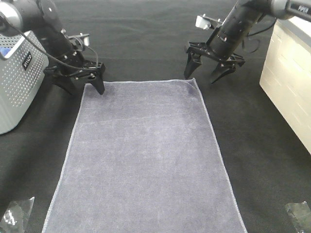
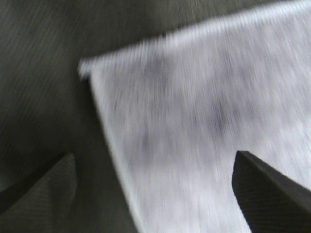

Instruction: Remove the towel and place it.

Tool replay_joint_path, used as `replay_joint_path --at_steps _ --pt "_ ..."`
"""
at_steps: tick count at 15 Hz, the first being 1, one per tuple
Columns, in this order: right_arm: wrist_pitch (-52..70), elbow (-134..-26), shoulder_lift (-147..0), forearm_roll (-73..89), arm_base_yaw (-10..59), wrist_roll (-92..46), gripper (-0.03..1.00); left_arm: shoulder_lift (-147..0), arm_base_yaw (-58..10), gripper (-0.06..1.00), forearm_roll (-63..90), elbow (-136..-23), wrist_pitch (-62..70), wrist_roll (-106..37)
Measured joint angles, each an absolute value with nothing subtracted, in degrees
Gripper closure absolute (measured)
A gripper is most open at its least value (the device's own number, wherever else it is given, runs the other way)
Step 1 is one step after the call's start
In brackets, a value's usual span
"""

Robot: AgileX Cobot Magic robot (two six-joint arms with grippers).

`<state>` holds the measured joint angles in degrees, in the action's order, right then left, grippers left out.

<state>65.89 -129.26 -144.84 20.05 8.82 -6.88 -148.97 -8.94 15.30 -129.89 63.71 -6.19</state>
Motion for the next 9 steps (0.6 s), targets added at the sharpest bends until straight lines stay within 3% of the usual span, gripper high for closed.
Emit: replay_joint_path --at_steps 9 --pt "58.16 -129.32 -146.62 16.84 8.82 -8.19 0.20 -150.06 -9.00 0.13 16.27 -130.69 59.47 -7.62"
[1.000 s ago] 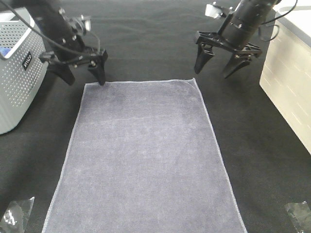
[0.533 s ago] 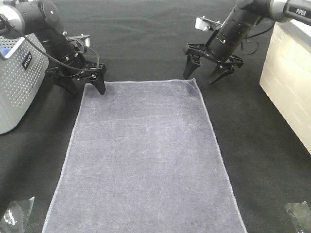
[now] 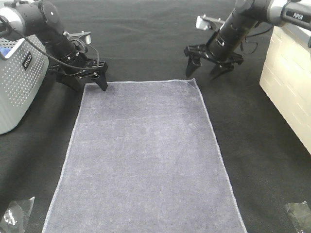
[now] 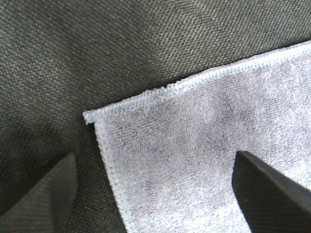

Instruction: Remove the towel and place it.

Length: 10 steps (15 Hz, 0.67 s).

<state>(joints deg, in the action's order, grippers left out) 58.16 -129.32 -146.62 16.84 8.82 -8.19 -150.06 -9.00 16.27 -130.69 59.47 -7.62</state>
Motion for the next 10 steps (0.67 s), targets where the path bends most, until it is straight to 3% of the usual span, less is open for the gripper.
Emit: replay_joint_path --at_steps 10 --pt "57.87 -129.83 -149.48 16.44 8.82 -7.79 0.23 -150.29 -9.34 0.13 16.21 -130.98 60.10 -7.79"
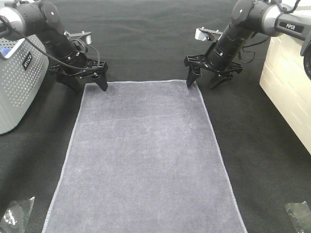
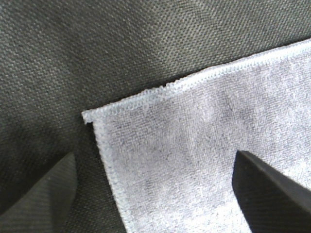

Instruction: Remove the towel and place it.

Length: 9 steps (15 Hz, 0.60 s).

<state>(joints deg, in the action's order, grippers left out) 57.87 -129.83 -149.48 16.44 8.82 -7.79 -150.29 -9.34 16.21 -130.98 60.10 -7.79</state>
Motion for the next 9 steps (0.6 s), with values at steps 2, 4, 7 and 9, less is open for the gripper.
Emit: replay_joint_path --at_steps 2,4,7,9 --pt "57.58 -129.83 -149.83 19.19 8.82 -7.79 0.27 -150.29 -10.60 0.15 16.27 -130.98 60.10 -7.85" --pt "57.52 -129.83 -150.06 20.97 8.88 -7.85 0.33 -150.34 -11.80 0.21 16.50 -130.98 59.53 -7.85" --pt "57.52 -129.83 -150.23 20.74 10.14 -8.19 0.46 -150.52 -12.15 0.40 16.84 -130.98 59.13 -7.79" --pt "55.92 -129.83 -150.69 20.23 10.83 -8.25 0.64 -150.75 -12.15 0.59 17.07 -130.98 58.90 -7.79"
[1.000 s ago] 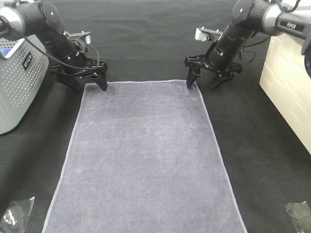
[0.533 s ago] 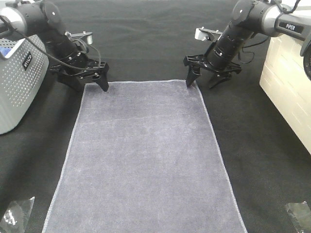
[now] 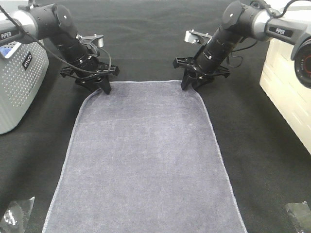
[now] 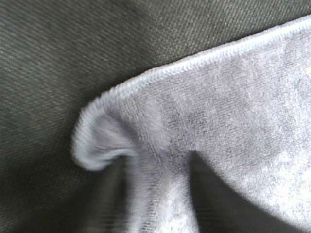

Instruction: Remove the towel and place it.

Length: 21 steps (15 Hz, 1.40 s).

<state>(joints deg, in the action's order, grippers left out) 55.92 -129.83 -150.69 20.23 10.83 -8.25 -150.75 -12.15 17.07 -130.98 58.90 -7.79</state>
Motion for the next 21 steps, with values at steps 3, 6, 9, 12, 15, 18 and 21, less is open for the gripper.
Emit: replay_joint_path --at_steps 3,6,9,12,15,18,21 --pt "54.83 -129.83 -150.69 17.65 10.94 -8.25 0.90 -150.92 -12.15 0.82 16.16 -130.98 58.56 -7.96" --pt "54.60 -129.83 -150.69 16.73 11.00 -8.31 0.95 -150.97 -12.20 0.92 15.41 -130.98 58.50 -9.45" --pt "52.77 -129.83 -150.75 16.73 11.00 -8.31 0.95 -150.97 -12.32 0.93 15.24 -130.98 58.10 -11.40" --pt "49.85 -129.83 -150.75 16.39 11.00 -8.31 0.95 -151.03 -12.38 0.93 15.18 -130.98 54.66 -12.38" --pt "48.82 -132.12 -150.80 13.24 11.00 -8.31 0.95 -151.72 -12.61 0.93 14.44 -132.35 49.90 -13.29" --pt "46.12 -135.73 -150.80 11.29 11.00 -8.37 0.95 -151.78 -12.61 0.93 13.46 -133.27 43.95 -13.64" --pt "42.40 -136.71 -150.80 10.37 11.00 -8.37 0.95 -151.83 -12.61 0.93 13.29 -133.27 37.82 -15.36"
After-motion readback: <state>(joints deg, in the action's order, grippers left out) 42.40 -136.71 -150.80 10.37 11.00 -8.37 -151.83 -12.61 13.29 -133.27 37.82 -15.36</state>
